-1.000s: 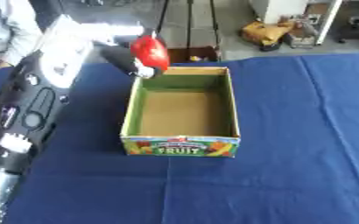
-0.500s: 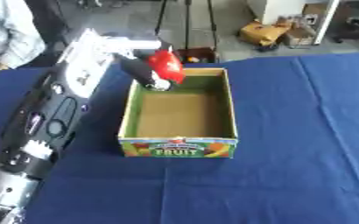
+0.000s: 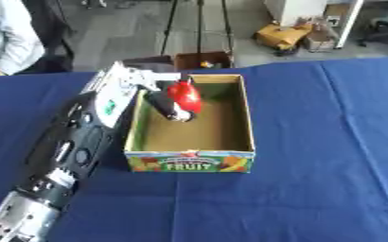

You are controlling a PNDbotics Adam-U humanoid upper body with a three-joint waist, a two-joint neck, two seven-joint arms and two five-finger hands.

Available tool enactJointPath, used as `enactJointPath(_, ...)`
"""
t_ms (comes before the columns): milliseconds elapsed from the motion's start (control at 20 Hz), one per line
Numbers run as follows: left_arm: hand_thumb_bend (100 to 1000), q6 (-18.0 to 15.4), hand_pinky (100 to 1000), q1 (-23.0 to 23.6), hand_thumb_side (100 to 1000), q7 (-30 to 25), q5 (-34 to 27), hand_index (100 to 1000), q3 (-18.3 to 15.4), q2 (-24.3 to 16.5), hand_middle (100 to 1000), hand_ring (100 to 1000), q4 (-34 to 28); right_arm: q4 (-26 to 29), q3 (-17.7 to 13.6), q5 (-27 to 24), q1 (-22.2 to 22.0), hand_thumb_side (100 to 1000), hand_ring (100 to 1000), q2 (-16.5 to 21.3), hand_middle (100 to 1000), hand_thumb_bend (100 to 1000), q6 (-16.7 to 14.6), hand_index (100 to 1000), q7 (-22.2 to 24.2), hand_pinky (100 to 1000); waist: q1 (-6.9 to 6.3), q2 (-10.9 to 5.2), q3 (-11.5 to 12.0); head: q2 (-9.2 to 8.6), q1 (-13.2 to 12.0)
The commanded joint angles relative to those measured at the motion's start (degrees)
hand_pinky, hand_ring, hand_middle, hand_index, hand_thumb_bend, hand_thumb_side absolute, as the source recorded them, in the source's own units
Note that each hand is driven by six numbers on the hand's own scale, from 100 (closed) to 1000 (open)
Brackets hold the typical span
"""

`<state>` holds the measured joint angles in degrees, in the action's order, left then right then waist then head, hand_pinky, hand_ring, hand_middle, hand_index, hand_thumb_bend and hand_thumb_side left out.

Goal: Pick up objects on the table and place them in the box.

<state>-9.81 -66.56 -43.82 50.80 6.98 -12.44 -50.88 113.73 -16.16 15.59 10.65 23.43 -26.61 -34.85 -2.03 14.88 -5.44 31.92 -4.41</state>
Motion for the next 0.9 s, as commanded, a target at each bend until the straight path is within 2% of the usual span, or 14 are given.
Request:
enactJointPath(50,100,-0.3,157,-1.1,379,1.5,2.2,703,-0.6,0.2,557,488,0.5,0.9,-0.1,-0.2,0.7,961,762,0.8,583,100,-0.1,757,0.1,727,0.22,-0.82,-0.2,-0.48,-0.2)
enactJointPath(400,100,-0.7,178,-1.3,372,4.3,7.5,742,-1.0,1.4,564,498,3.8,0.9,0.0,-0.3,0.9,956,762,0.9,583,100,-0.2,757,0.0,727,0.07,-0.67,-0.7,-0.16,-0.2)
enactJointPath(600,100,-1.3,193,-1.2,367,4.7,8.9,812,-1.2,1.7,584,515,4.9,0.9,0.0,-0.3,0.9,957,762,0.9,582,100,-0.2,757,0.0,727,0.02,-0.54,-0.8,0.04,0.1)
enactJointPath(800,100,-2.4,254,-1.2,385,3.8,8.9,872,-1.3,2.0,638,578,5.5,0.9,0.0,-0.3,0.9,957,762,0.8,581,100,-0.2,758,0.0,727,0.03,-0.45,-1.0,0.04,0.3)
enactJointPath(900,100,-3.1,361,-1.2,413,2.9,8.6,903,-1.2,2.0,676,625,5.5,0.9,0.0,-0.4,0.9,956,762,0.8,581,100,-0.1,758,0.0,727,0.05,-0.44,-1.0,0.03,0.3)
